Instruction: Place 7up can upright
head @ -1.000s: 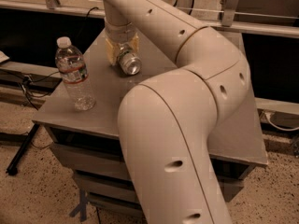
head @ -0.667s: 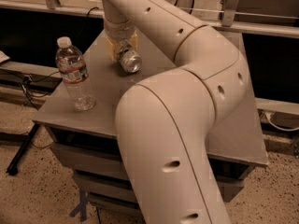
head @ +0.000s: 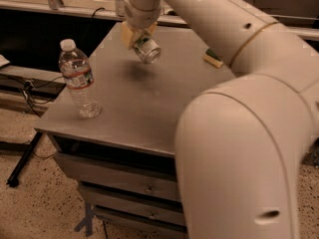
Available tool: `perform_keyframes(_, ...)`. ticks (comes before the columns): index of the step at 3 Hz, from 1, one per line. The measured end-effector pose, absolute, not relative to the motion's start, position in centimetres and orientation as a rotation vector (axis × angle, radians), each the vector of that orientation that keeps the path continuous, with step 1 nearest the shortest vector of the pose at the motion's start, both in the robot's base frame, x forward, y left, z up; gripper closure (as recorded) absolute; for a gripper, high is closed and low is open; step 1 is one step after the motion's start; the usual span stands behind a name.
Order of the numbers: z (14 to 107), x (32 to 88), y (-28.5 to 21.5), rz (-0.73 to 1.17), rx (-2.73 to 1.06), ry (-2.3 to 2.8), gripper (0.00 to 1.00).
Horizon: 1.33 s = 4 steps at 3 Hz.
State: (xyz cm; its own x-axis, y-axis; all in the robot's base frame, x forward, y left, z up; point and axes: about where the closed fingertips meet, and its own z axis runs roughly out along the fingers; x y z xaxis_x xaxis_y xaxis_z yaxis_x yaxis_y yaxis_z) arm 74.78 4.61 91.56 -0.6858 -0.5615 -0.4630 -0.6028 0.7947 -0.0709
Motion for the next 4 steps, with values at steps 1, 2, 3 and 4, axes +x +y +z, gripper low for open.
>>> perform_keyframes(1, 94.9, 73.8, 3.5, 0.307, -0.945, 2.302, 1.0)
perform_keyframes(2, 97.5, 72.2, 2.2, 0.523, -0.975, 2.089, 1.0)
perform_keyframes(3, 98.4, 70.1, -0.8, 0.682, -0.989, 1.931, 1.0)
perform_keyframes(4, 97.5, 67.9, -5.1, 0.748, -1.022, 1.818, 1.0)
